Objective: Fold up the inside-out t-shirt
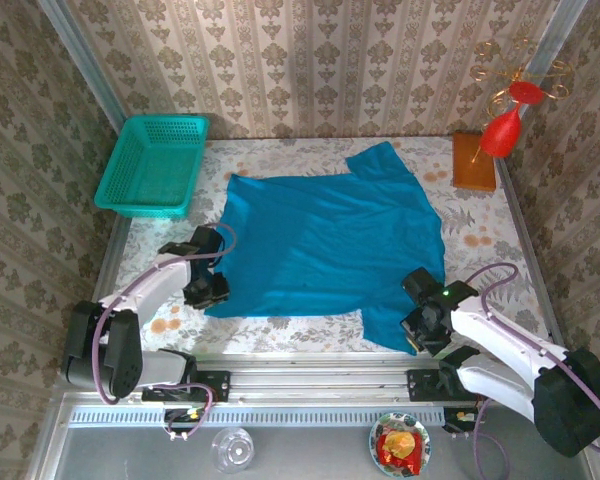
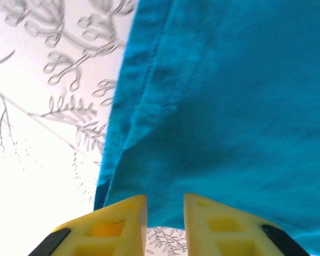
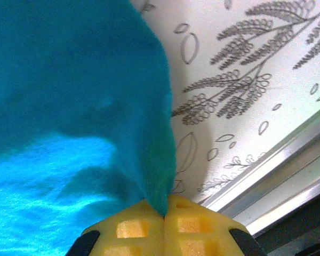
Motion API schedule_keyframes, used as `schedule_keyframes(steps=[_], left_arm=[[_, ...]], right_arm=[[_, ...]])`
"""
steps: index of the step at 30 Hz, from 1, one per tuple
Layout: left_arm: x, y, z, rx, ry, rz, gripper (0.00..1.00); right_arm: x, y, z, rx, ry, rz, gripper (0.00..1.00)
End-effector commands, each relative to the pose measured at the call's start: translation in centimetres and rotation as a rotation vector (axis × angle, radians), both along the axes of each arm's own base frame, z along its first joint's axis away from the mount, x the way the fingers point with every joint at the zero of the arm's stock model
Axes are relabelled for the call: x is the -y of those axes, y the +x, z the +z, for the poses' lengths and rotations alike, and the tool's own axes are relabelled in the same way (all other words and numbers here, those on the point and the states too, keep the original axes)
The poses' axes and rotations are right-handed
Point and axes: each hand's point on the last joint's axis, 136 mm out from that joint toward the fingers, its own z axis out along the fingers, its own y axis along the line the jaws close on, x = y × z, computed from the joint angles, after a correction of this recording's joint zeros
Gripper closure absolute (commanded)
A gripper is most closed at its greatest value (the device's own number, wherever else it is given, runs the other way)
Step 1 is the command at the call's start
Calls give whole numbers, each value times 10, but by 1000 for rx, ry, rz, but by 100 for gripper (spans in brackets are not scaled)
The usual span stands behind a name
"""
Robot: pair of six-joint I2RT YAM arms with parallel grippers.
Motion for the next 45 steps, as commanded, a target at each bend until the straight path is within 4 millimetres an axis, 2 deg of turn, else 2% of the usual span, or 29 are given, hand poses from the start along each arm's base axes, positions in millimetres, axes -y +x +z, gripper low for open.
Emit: schedule_keyframes(steps=[1,9,24,27,32,41,42,45], left_arm=[[-11,-12,-3,-18,48,69,71],[-22,-22,-4,-11,89,96,65],[-31,-37,-15,-47,116,147,68],[-34,-37,-15,-46,130,152,66],[-27,-33,-22,-42,74,151,67],[-25,-29,-31,-68,47,136,74],[-25,-29,-31,-69,43,136,76],[-25,-24,-24,-39,39,136,92]], right_arm=[[0,19,9,68,-28,16,100],[-2,22,11,74,-25,35,100],[-1,20,18,71,-24,40,100],[-1,20,17,70,-24,40,100],[0,19,17,72,-25,37,100],[8,19,26,113,-47,17,100],[9,19,29,120,-54,17,100],[14,20,38,143,-75,39,100]])
